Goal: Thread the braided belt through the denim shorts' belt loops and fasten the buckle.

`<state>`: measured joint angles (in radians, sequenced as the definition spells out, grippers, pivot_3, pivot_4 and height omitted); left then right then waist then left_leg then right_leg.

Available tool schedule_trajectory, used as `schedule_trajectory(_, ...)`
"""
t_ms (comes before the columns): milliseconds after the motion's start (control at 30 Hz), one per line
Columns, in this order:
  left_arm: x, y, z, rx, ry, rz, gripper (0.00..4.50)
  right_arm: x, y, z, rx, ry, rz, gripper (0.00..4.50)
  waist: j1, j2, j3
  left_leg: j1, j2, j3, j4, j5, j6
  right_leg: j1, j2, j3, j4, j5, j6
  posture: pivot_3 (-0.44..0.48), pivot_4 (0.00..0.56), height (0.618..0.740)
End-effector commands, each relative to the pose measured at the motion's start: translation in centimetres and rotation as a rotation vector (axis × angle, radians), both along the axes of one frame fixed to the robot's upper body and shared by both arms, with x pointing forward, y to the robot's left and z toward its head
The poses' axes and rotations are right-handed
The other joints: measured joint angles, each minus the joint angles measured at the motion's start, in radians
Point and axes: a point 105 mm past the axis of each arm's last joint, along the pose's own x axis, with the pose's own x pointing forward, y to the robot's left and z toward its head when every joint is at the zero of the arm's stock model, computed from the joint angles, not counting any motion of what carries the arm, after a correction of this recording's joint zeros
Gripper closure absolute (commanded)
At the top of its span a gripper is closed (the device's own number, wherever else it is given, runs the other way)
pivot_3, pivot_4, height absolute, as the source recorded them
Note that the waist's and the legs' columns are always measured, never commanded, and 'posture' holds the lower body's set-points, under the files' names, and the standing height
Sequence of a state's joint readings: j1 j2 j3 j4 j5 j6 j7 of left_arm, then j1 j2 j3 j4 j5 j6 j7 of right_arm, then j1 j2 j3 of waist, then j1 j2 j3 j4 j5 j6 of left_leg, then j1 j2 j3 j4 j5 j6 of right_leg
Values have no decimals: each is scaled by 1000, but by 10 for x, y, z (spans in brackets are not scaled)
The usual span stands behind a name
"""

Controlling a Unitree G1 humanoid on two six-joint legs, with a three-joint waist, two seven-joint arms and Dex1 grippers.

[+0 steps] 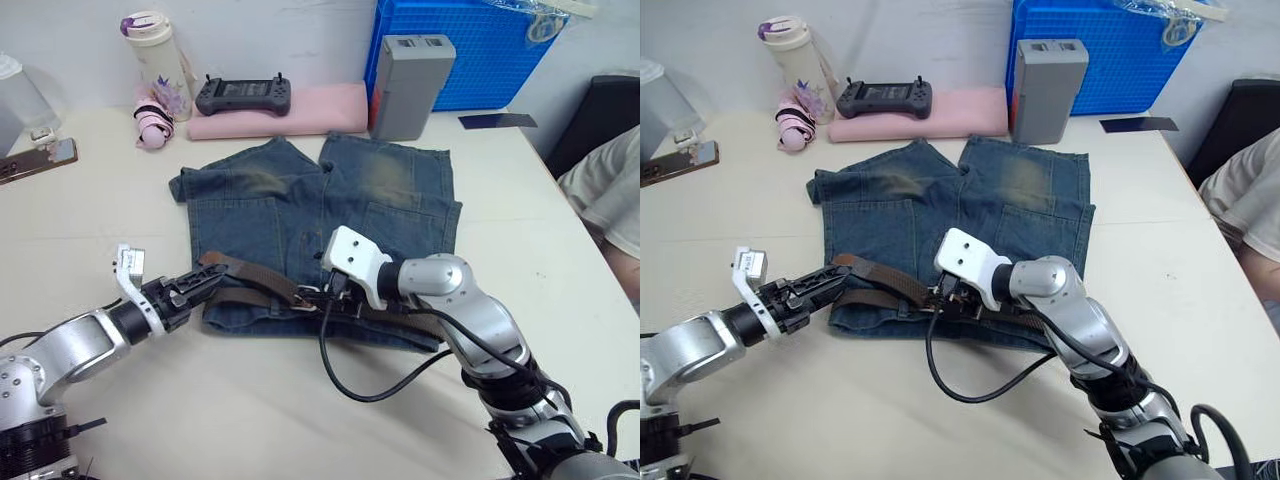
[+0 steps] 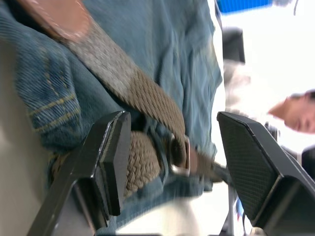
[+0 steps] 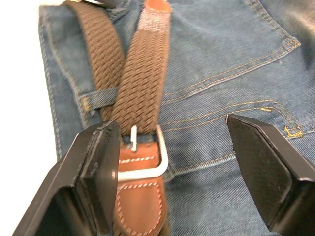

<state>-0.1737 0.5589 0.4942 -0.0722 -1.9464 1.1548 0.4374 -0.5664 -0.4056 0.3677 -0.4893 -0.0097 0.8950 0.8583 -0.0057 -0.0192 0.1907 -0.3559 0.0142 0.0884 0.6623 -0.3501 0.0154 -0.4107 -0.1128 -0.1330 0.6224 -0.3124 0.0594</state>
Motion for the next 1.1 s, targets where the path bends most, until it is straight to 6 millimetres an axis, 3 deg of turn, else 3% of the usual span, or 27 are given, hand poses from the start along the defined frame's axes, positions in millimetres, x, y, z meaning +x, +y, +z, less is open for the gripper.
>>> schedule_trajectory(33, 9, -5, -3, -11, 45, 50, 1415, -9, 1, 9, 11, -60, 27, 836, 4, 0, 0, 0, 0, 0, 0, 0, 0, 0, 0, 0, 0, 0, 0, 0, 150, 728)
schedule_trajectory(267, 23, -23, -23, -34, 199, 110, 1415, -12, -1, 11, 17, -69, 3, 836, 4, -1, 0, 0, 0, 1, 1, 1, 1, 1, 1, 0, 0, 0, 0, 0, 150, 728)
schedule_trajectory(600, 31, -45, -28, -39, 262, 85, 1415, -12, 0, 11, 7, -84, 2, 836, 29, -1, 0, 1, -1, 0, 6, 2, 2, 3, 0, 1, 2, 1, 2, 0, 150, 728)
schedule_trajectory(700, 31, -49, -28, -50, 267, 88, 2197, -10, 0, 11, 8, -89, -4, 771, 33, -1, 0, 1, -1, 0, 6, 2, 2, 3, 0, 0, 2, 2, 2, 0, 150, 728)
schedule_trajectory(867, 35, -51, -27, -73, 278, 101, 4409, -9, 1, 11, 7, -90, -7, 771, 31, -1, 0, 0, -2, 0, 6, 2, 2, 3, 0, 0, 2, 2, 3, 0, 150, 728)
schedule_trajectory(967, 37, -50, -23, -88, 255, 103, 4461, -11, 1, 9, 5, -87, -6, 771, 31, -1, 0, 0, -2, 0, 5, 3, 2, 3, 1, 0, 2, 2, 3, 0, 150, 728)
schedule_trajectory(1100, 36, -52, -2, -60, 126, 45, 4461, -12, 1, 8, 4, -86, -5, 771, 30, -1, 0, 0, -2, 0, 6, 3, 2, 3, 1, 0, 2, 2, 3, 0, 150, 728)
